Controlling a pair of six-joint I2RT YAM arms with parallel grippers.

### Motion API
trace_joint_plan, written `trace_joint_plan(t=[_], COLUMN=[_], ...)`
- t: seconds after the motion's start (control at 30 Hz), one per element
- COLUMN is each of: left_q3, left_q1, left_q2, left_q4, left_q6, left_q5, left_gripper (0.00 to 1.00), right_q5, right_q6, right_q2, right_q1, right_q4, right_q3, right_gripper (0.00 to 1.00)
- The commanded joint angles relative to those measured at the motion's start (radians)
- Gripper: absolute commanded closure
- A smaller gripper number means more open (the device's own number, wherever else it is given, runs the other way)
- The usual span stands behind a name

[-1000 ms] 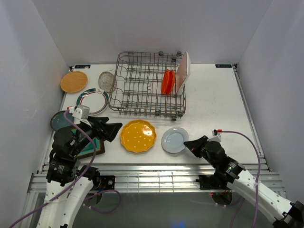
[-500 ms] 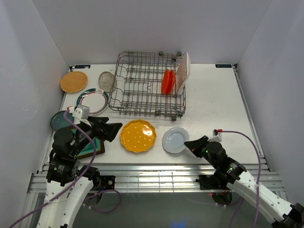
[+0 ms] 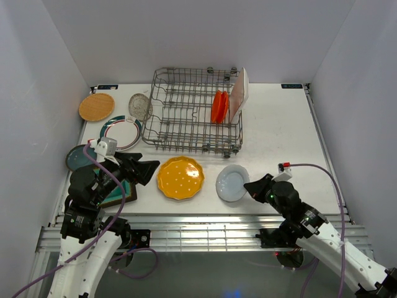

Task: Load the plates into the dish rack
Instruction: Pick up the plate from the corner of the board.

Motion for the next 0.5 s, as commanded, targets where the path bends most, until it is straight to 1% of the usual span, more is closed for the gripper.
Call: trace_joint_plan(t=[0.0, 0.17, 0.47], left_q3=[-0.004, -0.004, -0.003], left_q1=[-0.003, -0.003, -0.003], left_q2=[0.011, 0.017, 0.014], left_q4=[0.013, 0.013, 0.013], left_q6=[0.006, 0.006, 0.004], left_q5=[0.005, 0.005, 0.004], left_gripper=[0.02, 0.02, 0.02], right_q5=[-0.002, -0.039, -0.044], right_q6=[-0.082, -0.128, -0.183], right_q2=[0.001, 0.015, 0.043], right_q1=[-0.001, -0.001, -0.001], right_q4=[0.039, 0.050, 0.033], right_q3=[0.116, 0.167, 0.276], right_gripper=[0.92, 0.92, 0.92])
